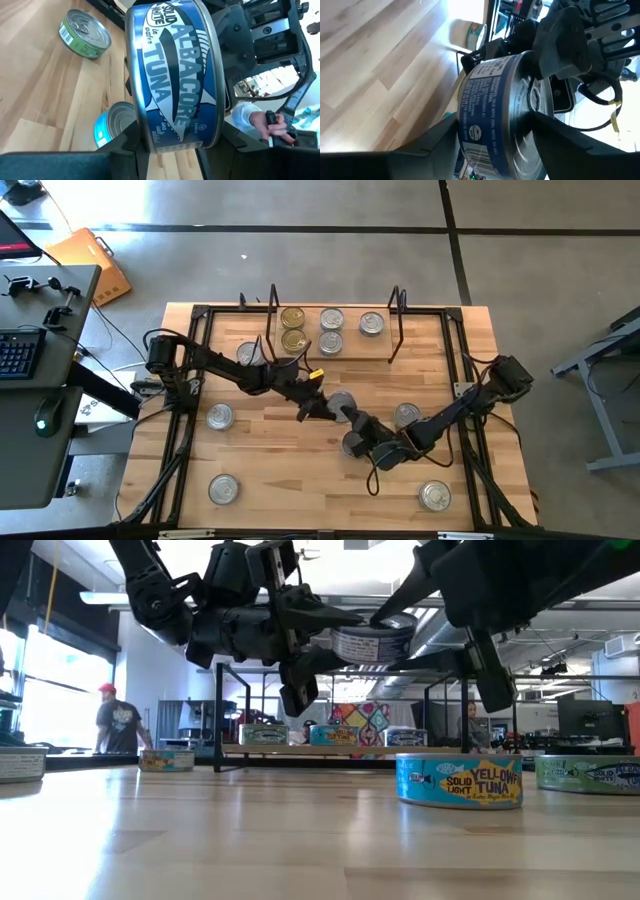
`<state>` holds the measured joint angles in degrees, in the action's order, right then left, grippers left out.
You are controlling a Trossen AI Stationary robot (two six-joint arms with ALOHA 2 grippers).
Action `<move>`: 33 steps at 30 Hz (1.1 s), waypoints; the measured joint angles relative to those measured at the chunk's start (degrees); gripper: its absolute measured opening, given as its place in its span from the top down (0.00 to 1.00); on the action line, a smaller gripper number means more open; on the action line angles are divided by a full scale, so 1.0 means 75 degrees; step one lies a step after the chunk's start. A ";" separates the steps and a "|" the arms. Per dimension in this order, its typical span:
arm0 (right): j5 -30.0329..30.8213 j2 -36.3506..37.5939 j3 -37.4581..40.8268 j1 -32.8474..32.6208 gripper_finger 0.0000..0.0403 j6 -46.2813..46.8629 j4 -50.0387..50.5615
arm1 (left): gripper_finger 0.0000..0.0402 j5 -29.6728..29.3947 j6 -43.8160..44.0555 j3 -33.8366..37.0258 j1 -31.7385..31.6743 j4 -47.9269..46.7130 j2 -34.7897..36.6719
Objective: Stack canned seafood by type on shelf
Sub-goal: Put the blue tuna can aligned with the other blue tuna can on the shelf
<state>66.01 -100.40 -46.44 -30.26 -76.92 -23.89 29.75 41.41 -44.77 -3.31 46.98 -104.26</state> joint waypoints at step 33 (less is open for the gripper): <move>0.0108 0.0077 0.0003 -0.0568 0.70 0.6739 0.3072 | 0.36 -0.0664 -0.1500 -0.0096 -0.0758 0.0313 0.0361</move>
<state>66.82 -99.82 -46.41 -34.52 -26.38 -0.85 24.77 30.16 -45.50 -9.00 49.32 -101.55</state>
